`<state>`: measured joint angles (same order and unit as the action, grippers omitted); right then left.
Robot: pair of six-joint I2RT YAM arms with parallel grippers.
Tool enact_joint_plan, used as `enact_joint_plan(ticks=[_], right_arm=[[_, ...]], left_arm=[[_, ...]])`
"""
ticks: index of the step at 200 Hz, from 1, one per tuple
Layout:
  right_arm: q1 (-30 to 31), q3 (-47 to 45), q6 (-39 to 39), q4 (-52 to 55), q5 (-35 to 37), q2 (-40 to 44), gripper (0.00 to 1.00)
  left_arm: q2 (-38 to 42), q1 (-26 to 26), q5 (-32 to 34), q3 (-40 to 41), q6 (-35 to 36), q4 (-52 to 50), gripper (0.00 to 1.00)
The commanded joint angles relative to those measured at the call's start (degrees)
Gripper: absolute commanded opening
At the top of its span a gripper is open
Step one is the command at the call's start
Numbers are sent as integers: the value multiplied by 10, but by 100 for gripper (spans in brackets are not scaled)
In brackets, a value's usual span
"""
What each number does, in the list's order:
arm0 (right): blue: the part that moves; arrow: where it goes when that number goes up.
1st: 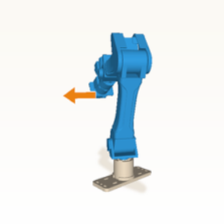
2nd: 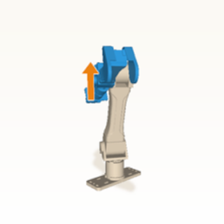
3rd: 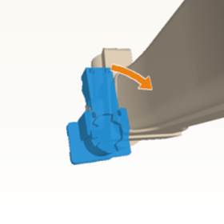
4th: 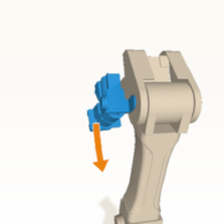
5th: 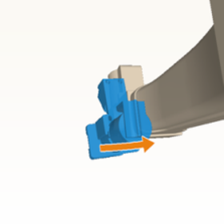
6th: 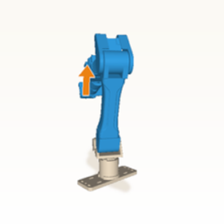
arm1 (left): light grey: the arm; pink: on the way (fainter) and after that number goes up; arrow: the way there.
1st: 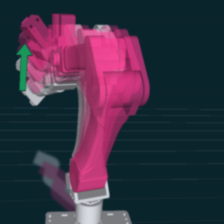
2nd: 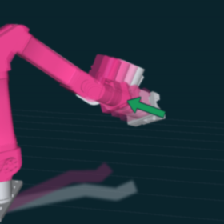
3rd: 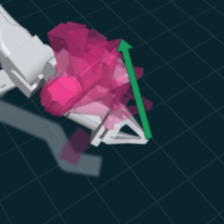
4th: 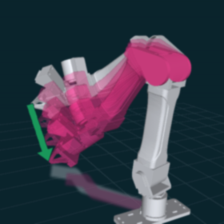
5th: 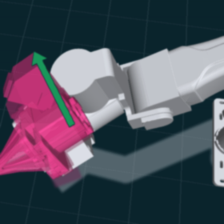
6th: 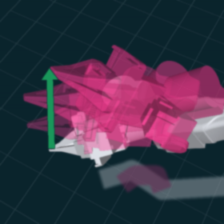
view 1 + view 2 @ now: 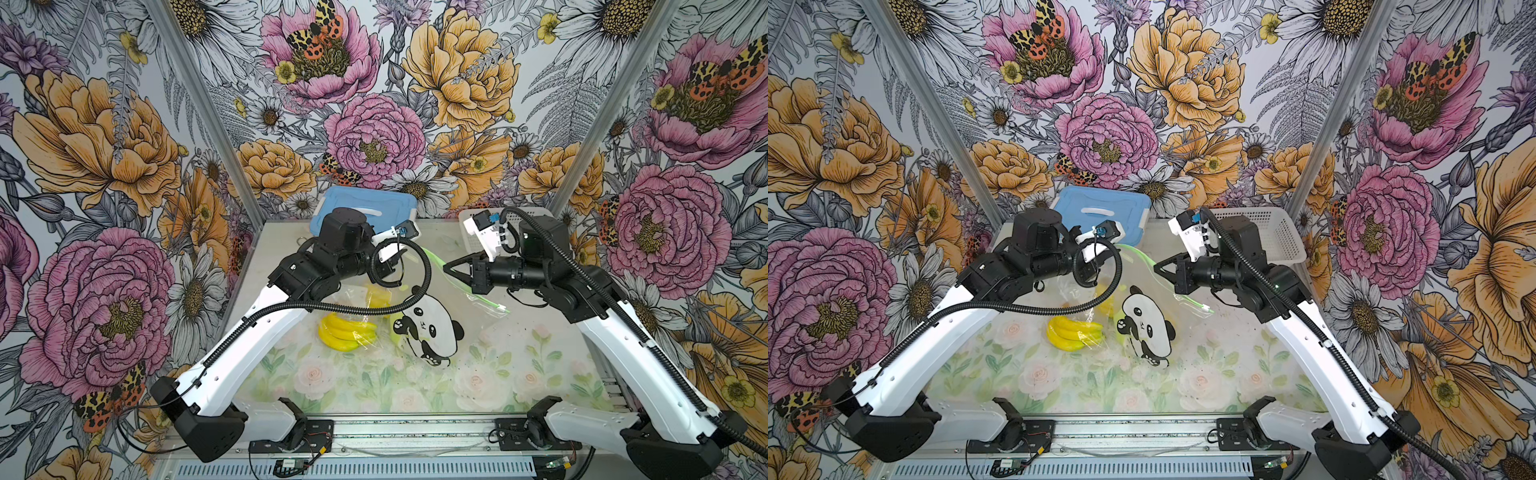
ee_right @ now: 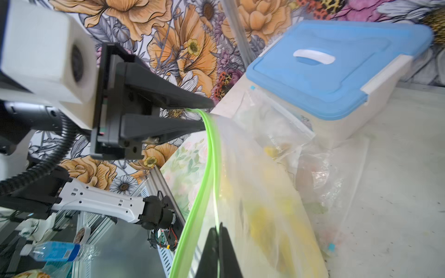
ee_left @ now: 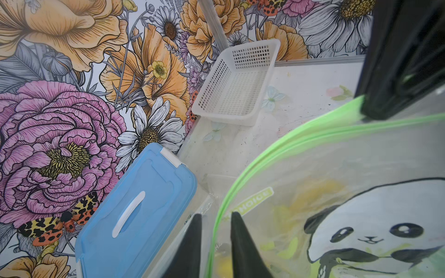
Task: Open the zip-top bag and take out the banana
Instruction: Open the zipper of the food storage bag at the center of the board.
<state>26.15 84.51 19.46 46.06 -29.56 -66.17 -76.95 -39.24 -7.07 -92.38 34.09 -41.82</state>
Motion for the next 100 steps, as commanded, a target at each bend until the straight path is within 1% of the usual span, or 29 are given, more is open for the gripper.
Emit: enact_joint_plan(ticks=[1, 16, 29, 47, 59, 71, 78, 94, 100], right_arm=[[-52, 39, -11, -9, 125, 28, 0], [-64, 79, -31, -10, 166, 16, 0], [-65, 123, -47, -10, 179, -5, 0], [-63, 177, -50, -11, 169, -37, 0], [-57, 195, -47, -14, 156, -51, 0], [-46, 192, -41, -17, 149, -57, 0], [-35, 182, -36, -20, 148, -59, 0], [-5, 120, -8, -37, 149, -49, 0], [8, 91, 3, -47, 149, -42, 0]], left_arm=[[-21, -2, -16, -41, -72, 20, 99], [-32, 0, -24, -63, -109, 26, 99], [-40, 3, -26, -82, -153, 36, 99], [-44, 13, -21, -106, -235, 50, 99], [-40, 23, -22, -116, -287, 55, 99], [-31, 37, -23, -115, -340, 64, 99], [-23, 45, -22, -105, -386, 72, 99], [1, 56, -43, -58, -482, 95, 99], [11, 52, -55, -36, -494, 103, 99]])
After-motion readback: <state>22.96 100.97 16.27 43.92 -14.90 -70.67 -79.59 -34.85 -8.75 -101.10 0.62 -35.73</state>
